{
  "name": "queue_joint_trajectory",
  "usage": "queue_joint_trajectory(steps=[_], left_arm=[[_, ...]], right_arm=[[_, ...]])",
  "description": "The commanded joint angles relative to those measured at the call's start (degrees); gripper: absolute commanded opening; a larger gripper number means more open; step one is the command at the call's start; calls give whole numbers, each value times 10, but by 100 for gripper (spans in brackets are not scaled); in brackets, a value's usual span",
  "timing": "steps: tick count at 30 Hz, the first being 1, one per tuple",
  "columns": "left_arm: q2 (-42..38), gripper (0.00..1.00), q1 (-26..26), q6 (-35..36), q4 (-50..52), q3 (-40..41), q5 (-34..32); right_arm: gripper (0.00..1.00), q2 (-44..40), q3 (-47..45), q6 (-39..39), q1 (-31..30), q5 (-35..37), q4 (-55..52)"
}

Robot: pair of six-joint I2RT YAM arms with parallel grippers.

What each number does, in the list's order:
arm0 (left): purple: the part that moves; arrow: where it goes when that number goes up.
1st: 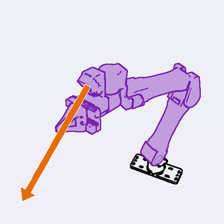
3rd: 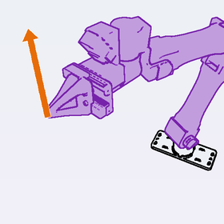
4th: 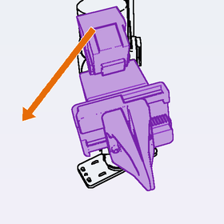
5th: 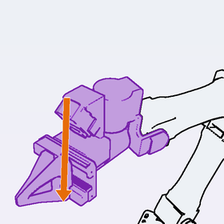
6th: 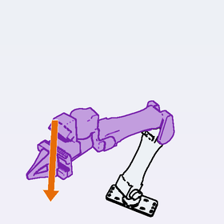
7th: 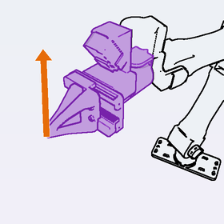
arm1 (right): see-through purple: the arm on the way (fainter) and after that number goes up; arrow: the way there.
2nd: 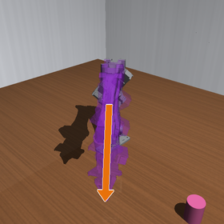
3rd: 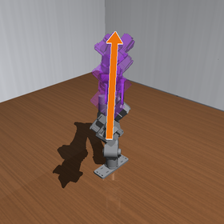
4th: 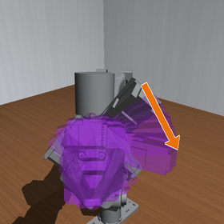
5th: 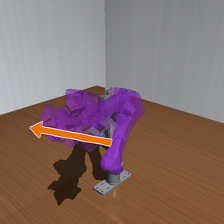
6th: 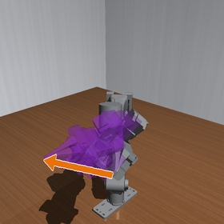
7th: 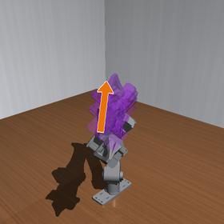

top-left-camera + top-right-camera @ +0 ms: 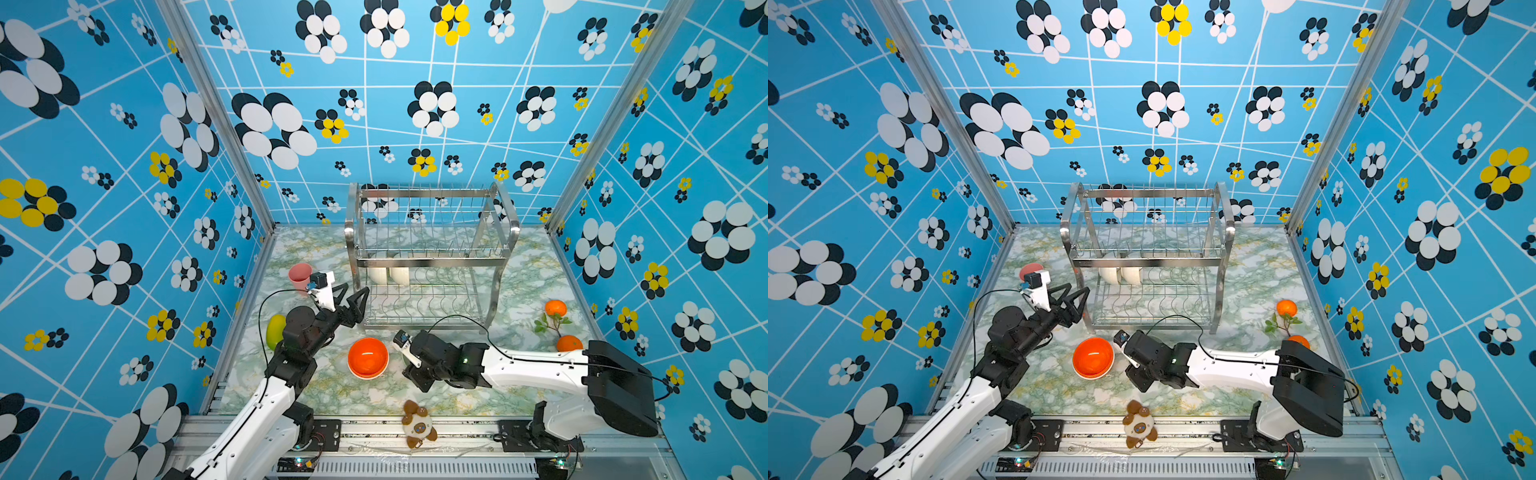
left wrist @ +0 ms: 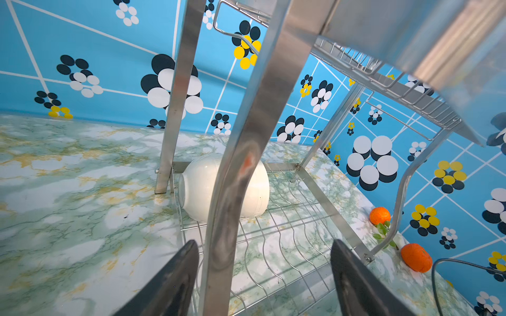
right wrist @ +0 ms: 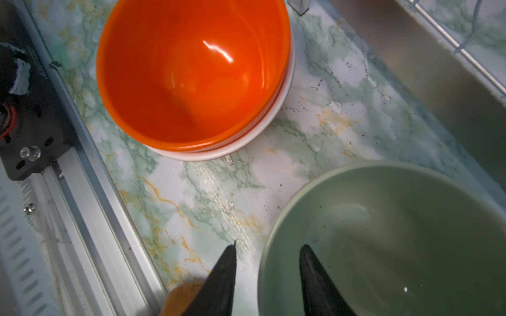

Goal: Load bowls into a dish rack
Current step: Pick up the bowl from the bottom-center of the table.

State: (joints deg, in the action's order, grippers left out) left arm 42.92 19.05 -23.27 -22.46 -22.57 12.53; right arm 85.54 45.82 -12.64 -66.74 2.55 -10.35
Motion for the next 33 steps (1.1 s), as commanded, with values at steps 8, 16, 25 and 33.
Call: queue_joint_trajectory(steps=[8,16,25,33], left_arm=[[-35,79,-2,11,19,12,-28],[-50,79,-3,14,31,16,-51],[-66,81,-4,15,41,16,-61],[-75,81,-6,16,46,16,-65]], right_arm=[[29,26,18,1,-3,2,-11],[14,30,24,0,-3,-4,-21],[3,-26,16,-3,-2,-18,-13],[1,-98,-13,-45,27,-71,68]])
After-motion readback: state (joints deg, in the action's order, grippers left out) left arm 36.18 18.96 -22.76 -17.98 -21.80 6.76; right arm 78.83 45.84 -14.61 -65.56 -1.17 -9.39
